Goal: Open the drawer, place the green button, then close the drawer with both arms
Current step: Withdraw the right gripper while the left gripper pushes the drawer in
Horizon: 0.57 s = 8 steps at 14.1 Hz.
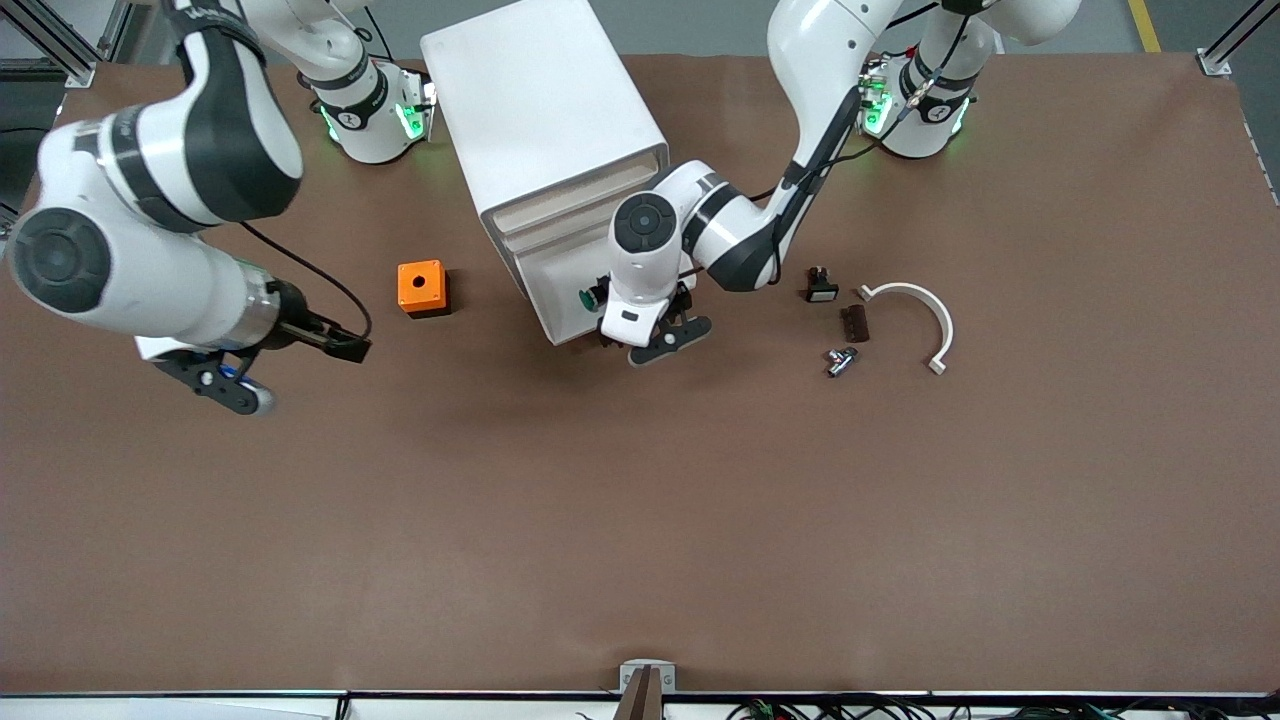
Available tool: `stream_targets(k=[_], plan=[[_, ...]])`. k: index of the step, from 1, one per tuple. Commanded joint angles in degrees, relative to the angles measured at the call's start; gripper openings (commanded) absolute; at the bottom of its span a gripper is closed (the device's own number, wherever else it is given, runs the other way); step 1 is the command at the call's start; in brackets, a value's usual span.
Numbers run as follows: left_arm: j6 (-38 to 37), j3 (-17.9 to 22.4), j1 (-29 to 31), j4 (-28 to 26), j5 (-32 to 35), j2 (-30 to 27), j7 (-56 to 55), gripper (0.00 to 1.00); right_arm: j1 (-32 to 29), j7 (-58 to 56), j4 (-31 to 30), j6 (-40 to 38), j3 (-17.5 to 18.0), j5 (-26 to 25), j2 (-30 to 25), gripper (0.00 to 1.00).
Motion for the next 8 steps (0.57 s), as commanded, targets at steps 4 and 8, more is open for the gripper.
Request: stream_targets(k=[4, 8], plan=[[0.24, -0.13, -3.11, 3.0, -3.28, 2.02, -0.57, 1.0, -6.97, -12.18, -0.84, -3.79, 0.96, -3.45, -4.43, 1.0], [0.24, -2.06, -3.55, 2.91, -9.7, 1.93, -0.4, 1.0, -9.7, -15.8, -0.75, -6.42, 0.96, -4.86, -6.1, 1.0]])
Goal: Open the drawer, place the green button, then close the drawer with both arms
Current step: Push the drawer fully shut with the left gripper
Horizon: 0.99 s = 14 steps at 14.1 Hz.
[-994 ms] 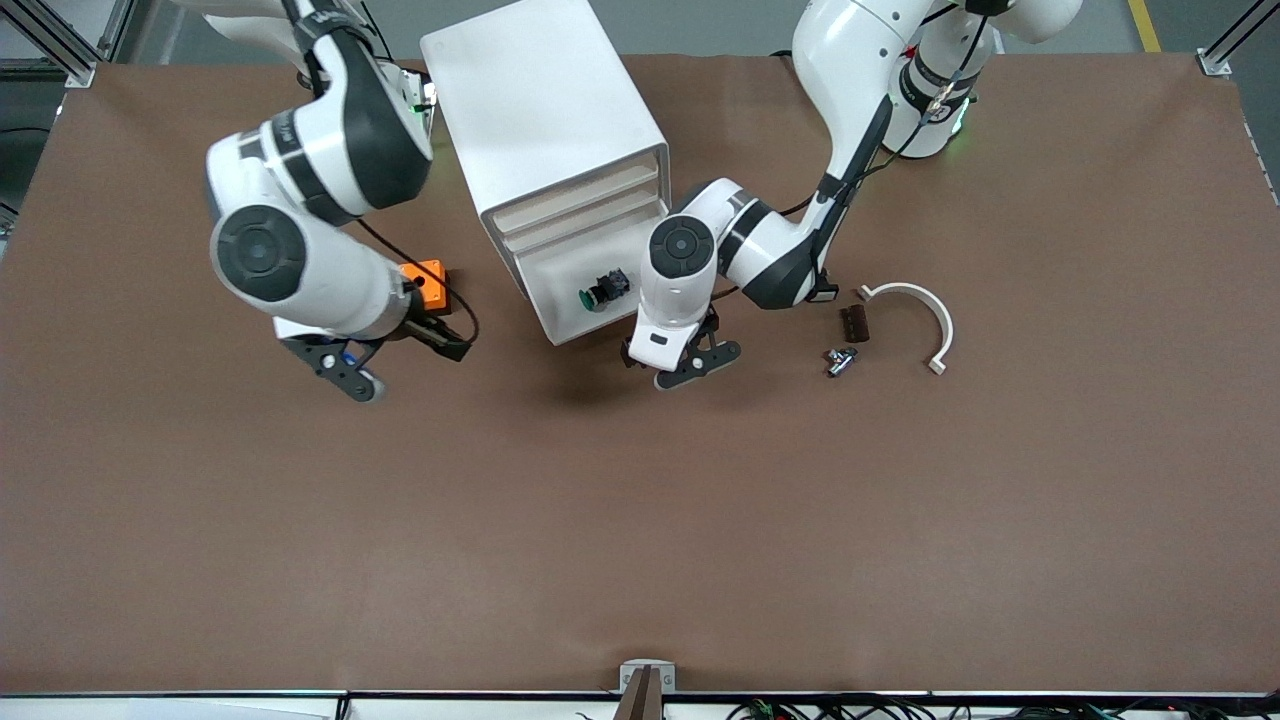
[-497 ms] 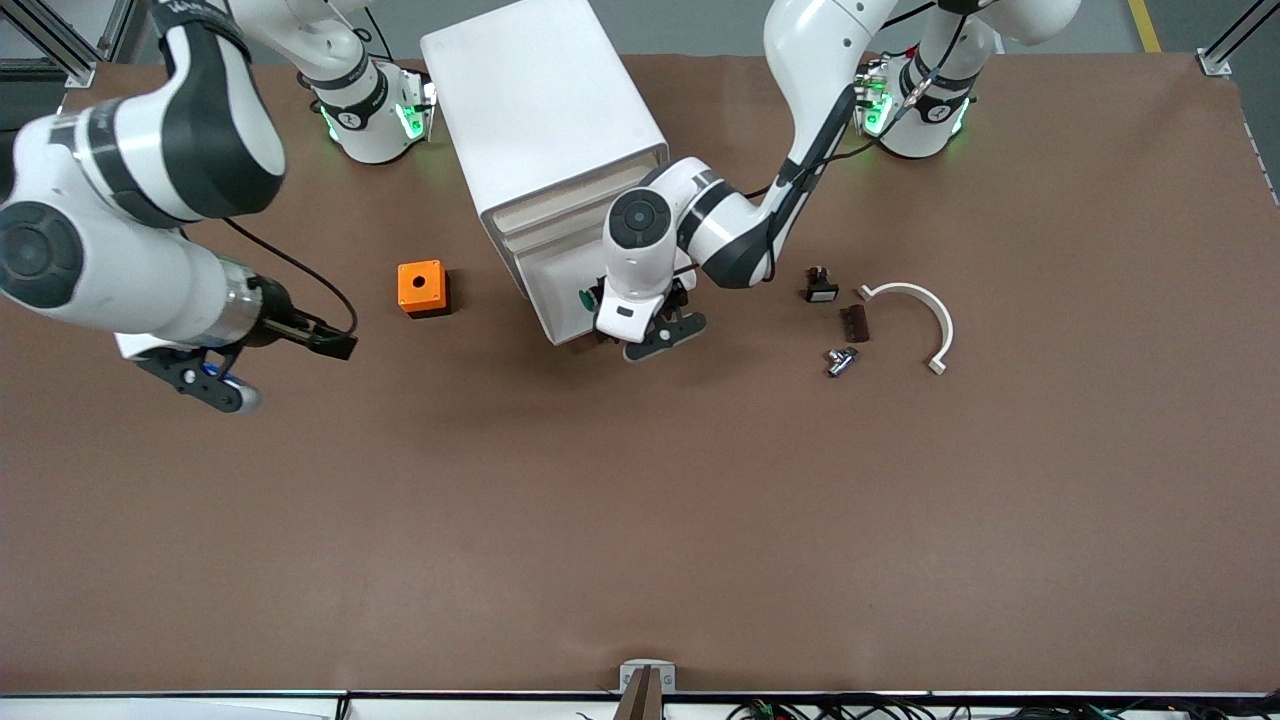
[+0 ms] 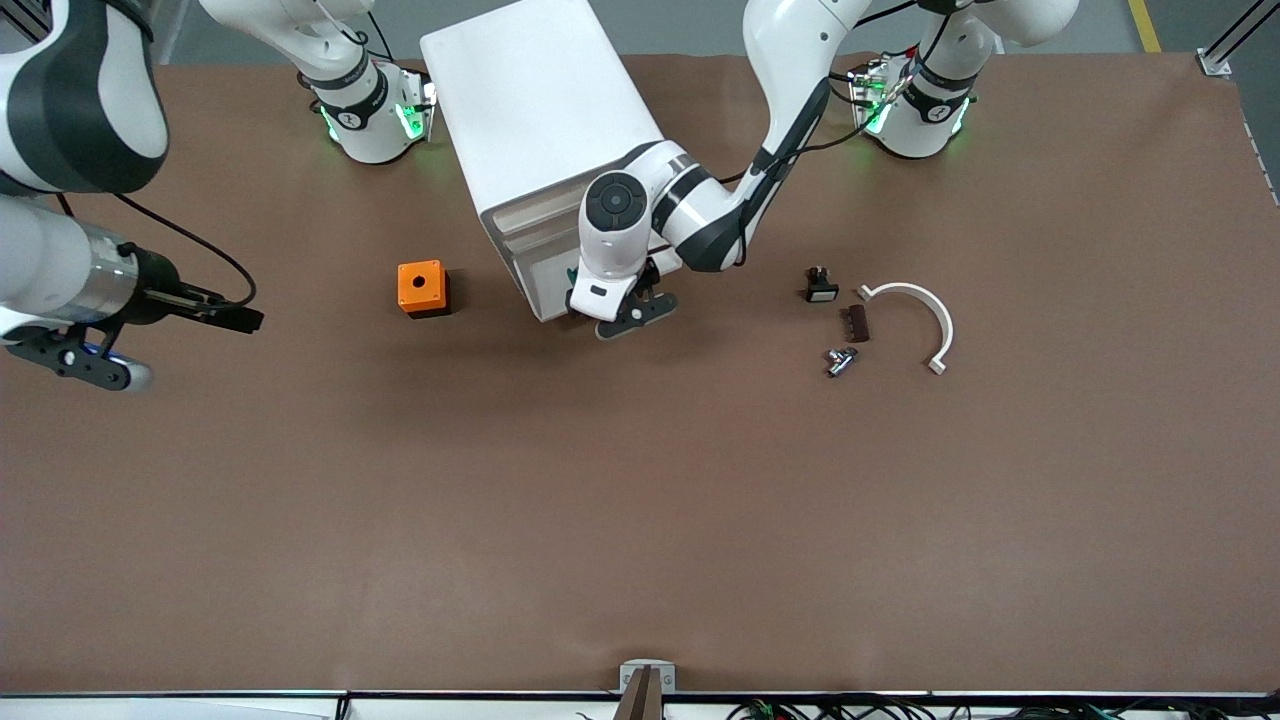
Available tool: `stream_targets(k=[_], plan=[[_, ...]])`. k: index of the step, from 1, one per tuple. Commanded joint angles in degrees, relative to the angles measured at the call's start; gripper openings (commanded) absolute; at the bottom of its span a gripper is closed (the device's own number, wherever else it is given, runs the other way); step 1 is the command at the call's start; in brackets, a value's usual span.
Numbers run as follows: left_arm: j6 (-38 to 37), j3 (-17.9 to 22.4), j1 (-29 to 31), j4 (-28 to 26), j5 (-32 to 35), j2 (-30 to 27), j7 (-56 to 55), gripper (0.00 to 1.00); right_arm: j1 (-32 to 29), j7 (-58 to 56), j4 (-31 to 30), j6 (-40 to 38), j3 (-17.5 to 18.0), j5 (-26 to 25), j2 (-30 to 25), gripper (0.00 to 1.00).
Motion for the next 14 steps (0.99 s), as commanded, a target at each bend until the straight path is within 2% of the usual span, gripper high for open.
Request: stream_targets(k=[1, 7, 14], plan=[[0.14, -1.13, -0.21, 1.01, -3.5, 0.72, -0.27, 1.0, -1.35, -2.53, -0.67, -1.22, 1.0, -1.82, -2.16, 1.0], [0.06, -3.68, -0.3, 0.48, -6.94, 1.51, -0.36, 1.0, -5.83, -16.32, -0.31, -0.17, 1.0, -1.48, -1.63, 1.0], [-0.38, -4.65, -0.21, 0.13, -11.5, 1.95, -0.36, 1.0, -8.56, -20.81, -0.31, 0.45, 1.0, -2.36, -1.63, 1.0]])
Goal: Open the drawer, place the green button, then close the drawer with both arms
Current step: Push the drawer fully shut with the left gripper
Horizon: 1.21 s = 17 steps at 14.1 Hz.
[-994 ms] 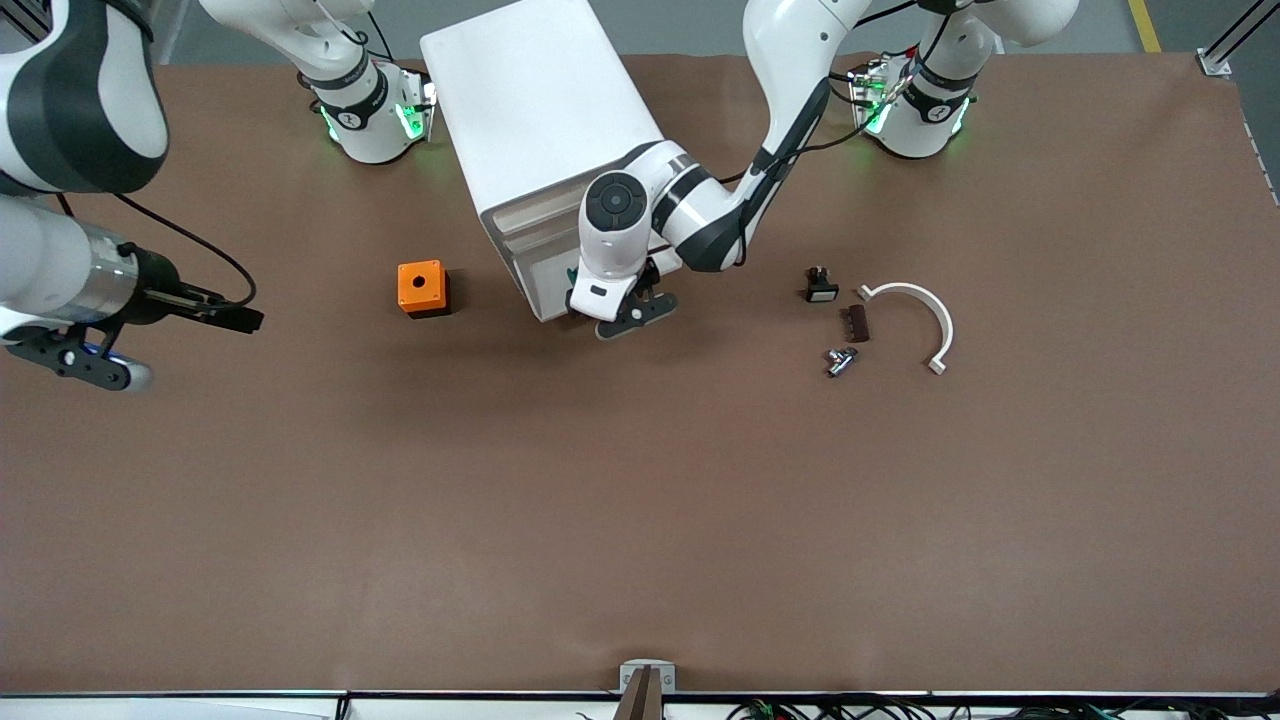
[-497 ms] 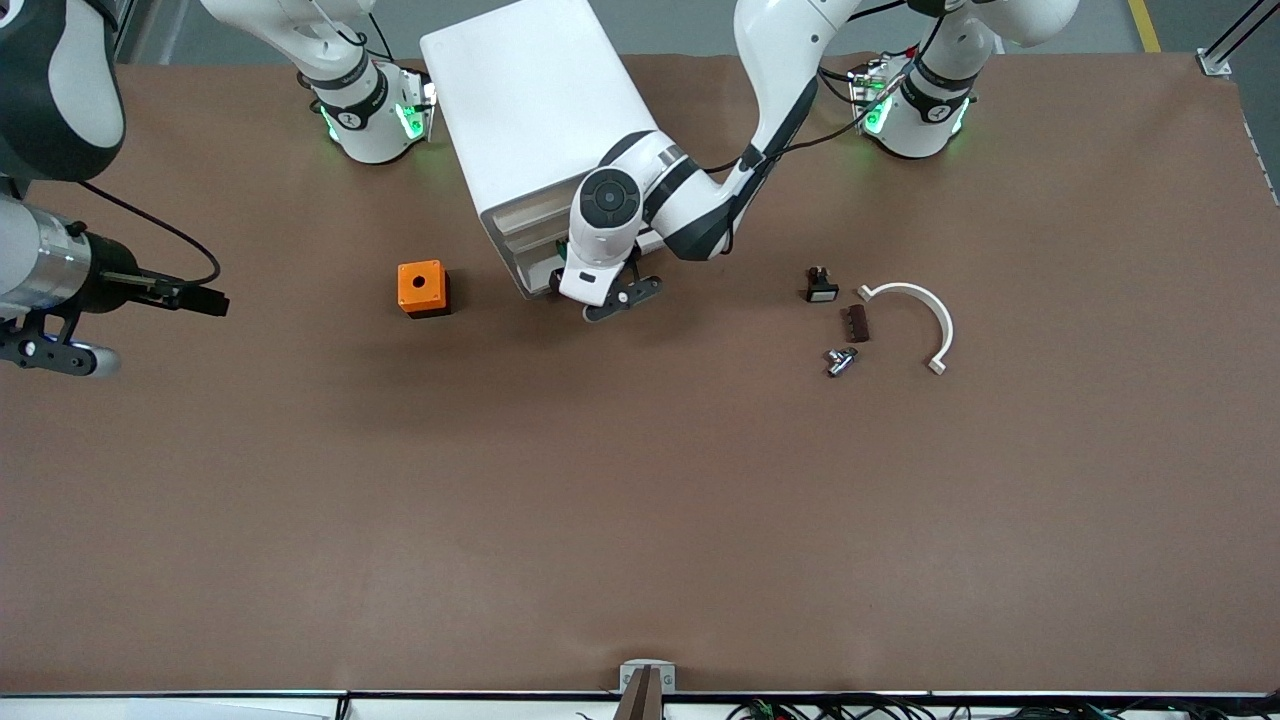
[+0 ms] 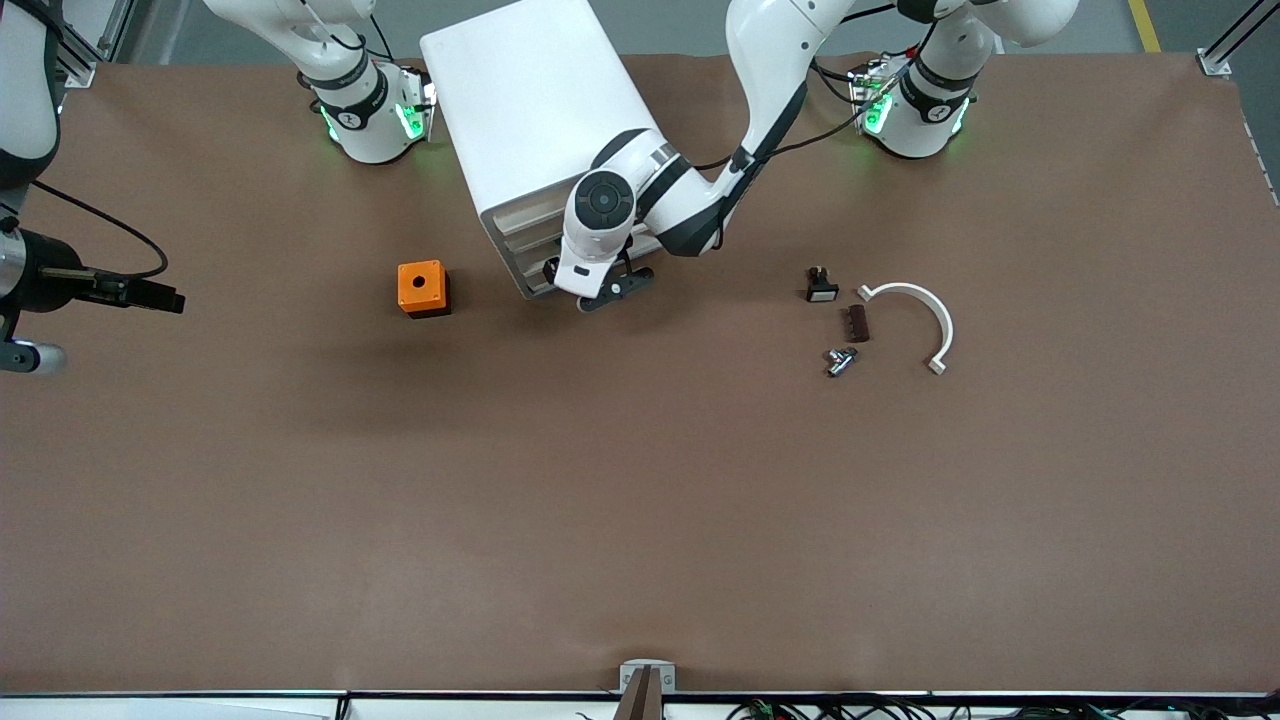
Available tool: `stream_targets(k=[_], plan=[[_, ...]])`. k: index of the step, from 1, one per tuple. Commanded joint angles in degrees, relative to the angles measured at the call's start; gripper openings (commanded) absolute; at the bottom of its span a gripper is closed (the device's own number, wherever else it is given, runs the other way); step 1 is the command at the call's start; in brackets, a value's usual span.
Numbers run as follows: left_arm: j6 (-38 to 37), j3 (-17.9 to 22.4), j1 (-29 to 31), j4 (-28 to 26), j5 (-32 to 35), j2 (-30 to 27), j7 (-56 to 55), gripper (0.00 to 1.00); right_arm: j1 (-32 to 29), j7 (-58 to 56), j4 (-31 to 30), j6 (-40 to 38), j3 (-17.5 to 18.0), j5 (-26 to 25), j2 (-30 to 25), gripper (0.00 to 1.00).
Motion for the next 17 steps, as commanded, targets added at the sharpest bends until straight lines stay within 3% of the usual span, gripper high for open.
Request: stream_targets(k=[1, 9, 12, 17], plan=[[-0.31, -0.34, -0.12, 0.08, -3.1, 0.04, -0.36, 1.0, -1.01, -3.07, -0.13, 0.85, 0.99, -1.13, -0.52, 1.0], [-0.4, 0.37, 0.67, 0.34, -2.33, -0.58, 1.39, 1.0, -1.53, -3.17, 1.63, 0.59, 1.08, -2.01, -0.43, 1.0], [-0.4, 0.37, 3.39, 0.53, 3.11, -2.06, 4.12, 1.0, -1.88, -2.82, 5.13, 0.59, 1.16, -1.75, 0.71, 1.0], [-7.15, 0.37, 9.45, 0.44, 5.93, -7.42, 20.52, 1.0, -1.71, -2.82, 8.4, -1.69, 0.9, -1.92, 0.19, 1.0]])
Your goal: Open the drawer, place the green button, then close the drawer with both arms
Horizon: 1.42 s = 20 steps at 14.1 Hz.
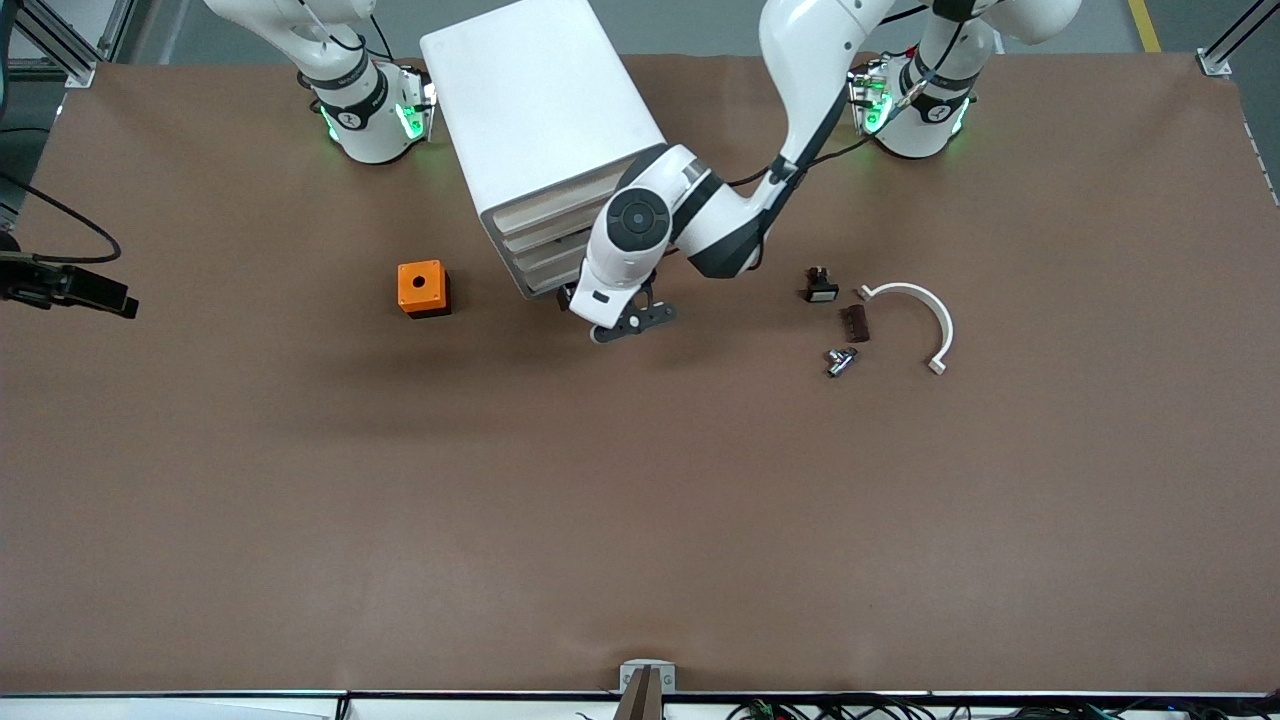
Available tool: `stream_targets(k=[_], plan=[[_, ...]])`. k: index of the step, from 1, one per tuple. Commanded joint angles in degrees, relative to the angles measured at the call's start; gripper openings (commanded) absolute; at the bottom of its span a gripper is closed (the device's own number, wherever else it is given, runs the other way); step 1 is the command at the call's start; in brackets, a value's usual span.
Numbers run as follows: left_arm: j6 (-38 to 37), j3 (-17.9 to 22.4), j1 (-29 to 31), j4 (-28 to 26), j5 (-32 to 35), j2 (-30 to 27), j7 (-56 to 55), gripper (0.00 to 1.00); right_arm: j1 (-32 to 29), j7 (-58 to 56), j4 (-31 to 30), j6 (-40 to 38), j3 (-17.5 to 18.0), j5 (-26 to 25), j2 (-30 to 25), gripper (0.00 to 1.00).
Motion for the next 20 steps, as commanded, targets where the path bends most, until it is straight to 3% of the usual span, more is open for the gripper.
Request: stream_targets(k=[1, 3, 5, 7, 10, 16, 20], plan=[[-5.54, -0.24, 3.43, -1.37, 3.21, -4.6, 10.49, 1.0, -1.31, -0.59, 1.32, -3.62, 0.8, -0.86, -0.03, 1.0], [-11.16, 0.02, 5.2, -1.46, 6.37, -7.85, 18.68, 1.0, -1.93, -0.51, 1.23, -7.93, 0.97, -0.34, -2.83, 1.0], [-14.95, -0.15, 8.96, -2.16, 9.9, -10.57, 19.51, 1.0, -2.02, -0.68, 1.23, -8.38, 0.89, -0.07, -3.46, 1.0], [-17.24, -0.24, 12.48, -2.6, 9.91, -13.39, 19.59, 1.0, -1.93, -0.51, 1.14, -9.0, 0.98, 0.1, -4.33, 1.0], [-26.63, -0.24, 16.97, -2.43, 10.26, -14.62, 19.85, 1.0, -1.93, 0.11, 0.71, -9.96, 1.06, 0.37, -5.39, 1.0], [-34.11, -1.03, 29.36, -1.81, 9.82, -18.93, 19.86, 1.0, -1.58, -0.07, -0.88, -7.43, 1.33, 3.27, -7.85, 1.0], [-39.4, -0.33, 33.94, -0.4, 12.0, -23.75, 36.26, 1.0, -1.23, -0.68, -5.34, -2.08, 1.5, 2.83, -11.27, 1.0]])
